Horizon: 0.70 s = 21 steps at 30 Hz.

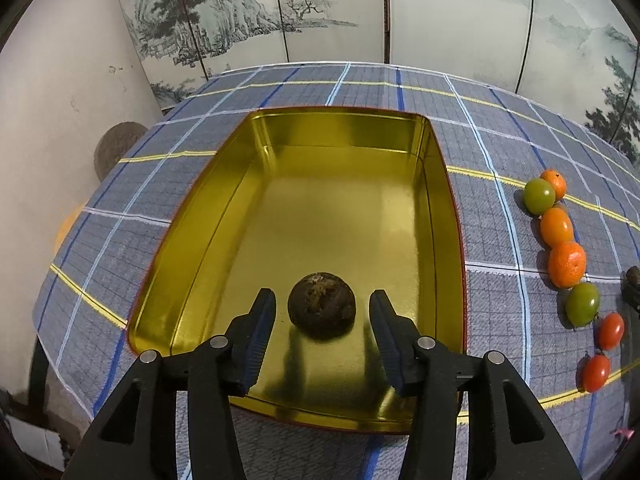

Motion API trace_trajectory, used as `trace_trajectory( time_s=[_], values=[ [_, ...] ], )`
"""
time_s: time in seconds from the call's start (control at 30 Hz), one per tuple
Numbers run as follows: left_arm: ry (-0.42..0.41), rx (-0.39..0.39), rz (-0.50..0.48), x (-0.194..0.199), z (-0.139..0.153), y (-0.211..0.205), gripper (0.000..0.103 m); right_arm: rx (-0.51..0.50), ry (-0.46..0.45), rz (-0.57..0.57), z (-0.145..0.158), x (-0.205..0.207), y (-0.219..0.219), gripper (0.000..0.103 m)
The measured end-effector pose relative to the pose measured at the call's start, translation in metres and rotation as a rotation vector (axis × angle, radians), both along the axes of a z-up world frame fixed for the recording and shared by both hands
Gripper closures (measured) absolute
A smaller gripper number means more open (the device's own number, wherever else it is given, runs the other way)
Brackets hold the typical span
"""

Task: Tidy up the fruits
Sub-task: 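Carry the dark brown fruit over the gold tin and open the left gripper, then withdraw the open left gripper from the tin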

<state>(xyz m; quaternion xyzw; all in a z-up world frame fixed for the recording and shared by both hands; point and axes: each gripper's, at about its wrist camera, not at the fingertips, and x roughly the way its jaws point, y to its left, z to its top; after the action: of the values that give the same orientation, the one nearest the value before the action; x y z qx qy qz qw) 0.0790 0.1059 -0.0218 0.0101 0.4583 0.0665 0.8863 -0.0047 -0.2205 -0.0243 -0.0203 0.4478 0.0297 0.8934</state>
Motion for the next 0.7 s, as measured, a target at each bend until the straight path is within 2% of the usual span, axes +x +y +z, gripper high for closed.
trace_trajectory(
  time_s=[0.37,0.57,0.7],
  values=[
    [-0.058,0.038,-0.015,-0.018,0.02,0.002,0.046,-0.001,-0.001,0.0,0.0,0.0,0.001,0.069],
    [-0.075,0.041,-0.018,-0.029,0.025,0.002,0.04,-0.004,-0.003,-0.004,0.0,0.0,-0.001,0.069],
    [-0.082,0.032,-0.008,-0.036,0.027,0.005,0.04,-0.003,-0.004,-0.016,-0.001,0.0,-0.001,0.07]
  ],
)
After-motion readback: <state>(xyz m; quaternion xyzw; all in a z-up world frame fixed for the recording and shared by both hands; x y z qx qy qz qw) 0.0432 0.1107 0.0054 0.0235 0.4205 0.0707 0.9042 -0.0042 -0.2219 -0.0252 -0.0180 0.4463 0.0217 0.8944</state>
